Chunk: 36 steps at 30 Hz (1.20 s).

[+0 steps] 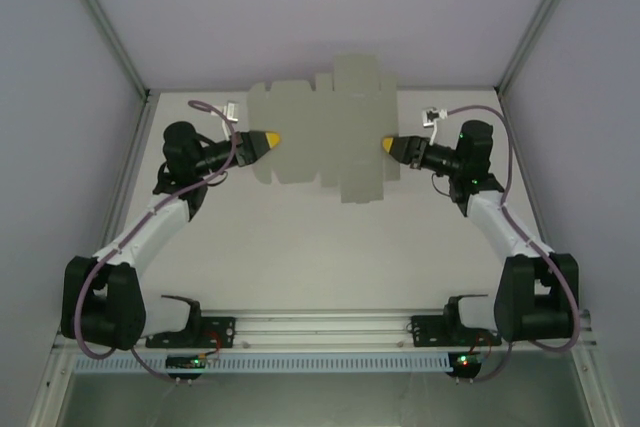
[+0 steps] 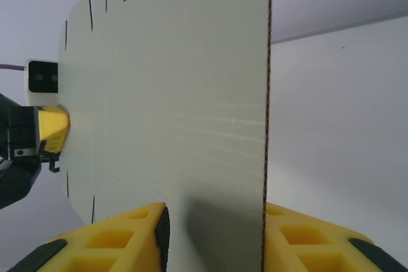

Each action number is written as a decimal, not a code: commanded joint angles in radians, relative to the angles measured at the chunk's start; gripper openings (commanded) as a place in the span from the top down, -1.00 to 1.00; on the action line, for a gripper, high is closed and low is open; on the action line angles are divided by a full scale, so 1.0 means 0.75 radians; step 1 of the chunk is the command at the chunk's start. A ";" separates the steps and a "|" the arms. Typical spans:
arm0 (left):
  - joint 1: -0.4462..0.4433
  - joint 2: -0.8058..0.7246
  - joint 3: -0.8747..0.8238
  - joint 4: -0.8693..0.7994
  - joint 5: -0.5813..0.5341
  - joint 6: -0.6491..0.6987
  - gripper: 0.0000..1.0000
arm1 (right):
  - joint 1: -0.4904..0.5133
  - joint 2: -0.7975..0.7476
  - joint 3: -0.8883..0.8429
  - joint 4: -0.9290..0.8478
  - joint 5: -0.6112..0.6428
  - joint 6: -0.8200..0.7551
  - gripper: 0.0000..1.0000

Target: Assemble paper box

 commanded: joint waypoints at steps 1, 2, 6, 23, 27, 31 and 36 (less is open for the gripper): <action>-0.011 0.000 -0.004 0.023 0.006 0.019 1.00 | -0.001 0.047 0.026 0.209 -0.106 0.171 0.60; -0.010 -0.001 -0.003 -0.003 -0.012 0.033 1.00 | -0.001 0.054 0.022 0.241 -0.123 0.197 0.74; 0.003 -0.014 -0.012 -0.161 -0.091 0.122 0.82 | -0.007 0.037 0.031 0.103 -0.045 0.128 1.00; 0.015 -0.123 -0.055 -1.094 -0.841 0.520 -0.99 | 0.520 0.287 0.354 -0.994 1.283 -1.097 1.00; 0.013 -0.053 -0.064 -0.871 -0.585 0.448 -0.99 | 0.703 0.361 0.273 -0.664 1.722 -1.459 1.00; 0.011 0.053 0.015 -0.781 -0.449 0.401 -0.99 | 0.780 0.400 0.193 -0.375 1.797 -1.675 1.00; -0.011 0.201 0.217 -0.790 -0.364 0.403 -0.99 | 0.879 0.442 0.056 -0.050 1.817 -1.996 1.00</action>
